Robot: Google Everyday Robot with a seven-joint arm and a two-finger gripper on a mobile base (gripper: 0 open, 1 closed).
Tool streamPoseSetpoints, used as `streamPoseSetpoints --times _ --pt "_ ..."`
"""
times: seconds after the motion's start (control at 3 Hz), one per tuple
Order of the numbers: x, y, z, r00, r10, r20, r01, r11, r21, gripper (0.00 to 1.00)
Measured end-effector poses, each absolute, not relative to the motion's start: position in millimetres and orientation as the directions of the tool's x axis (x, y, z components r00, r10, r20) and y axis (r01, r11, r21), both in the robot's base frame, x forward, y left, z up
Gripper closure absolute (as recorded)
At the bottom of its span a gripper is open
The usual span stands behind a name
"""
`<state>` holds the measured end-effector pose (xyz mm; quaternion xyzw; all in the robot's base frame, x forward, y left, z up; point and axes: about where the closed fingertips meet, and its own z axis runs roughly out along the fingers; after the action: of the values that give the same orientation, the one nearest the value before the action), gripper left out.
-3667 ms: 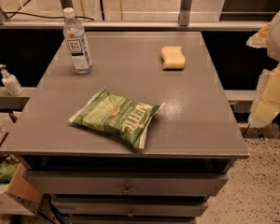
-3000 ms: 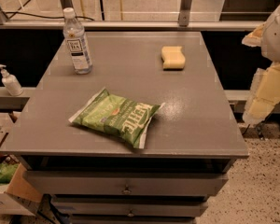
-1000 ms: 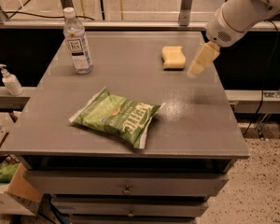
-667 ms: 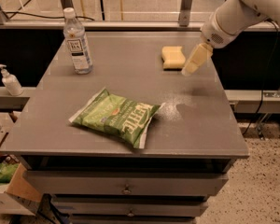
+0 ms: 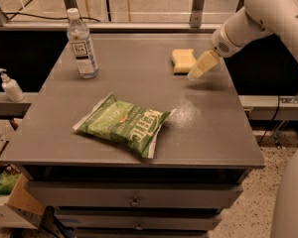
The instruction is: Move sponge near blue plastic bottle
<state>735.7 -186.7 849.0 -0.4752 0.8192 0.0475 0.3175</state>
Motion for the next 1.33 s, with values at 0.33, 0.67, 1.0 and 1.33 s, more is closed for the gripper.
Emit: streamPoseSetpoints --times 0.33,0.67,1.0,1.33 --pt "748.9 -187.4 837.7 -0.373 -0.711 -0.596 -0.792 0.579 -0.194 0.00" --pt "753.9 -181.2 832.4 -0.388 -0.684 -0.618 -0.784 0.597 -0.168 0.16" --pt "753.7 -175.3 829.8 -0.397 -0.670 -0.627 -0.783 0.604 -0.149 0.39" --pt "750.6 -172.7 827.0 -0.408 -0.664 -0.627 -0.783 0.607 -0.133 0.63"
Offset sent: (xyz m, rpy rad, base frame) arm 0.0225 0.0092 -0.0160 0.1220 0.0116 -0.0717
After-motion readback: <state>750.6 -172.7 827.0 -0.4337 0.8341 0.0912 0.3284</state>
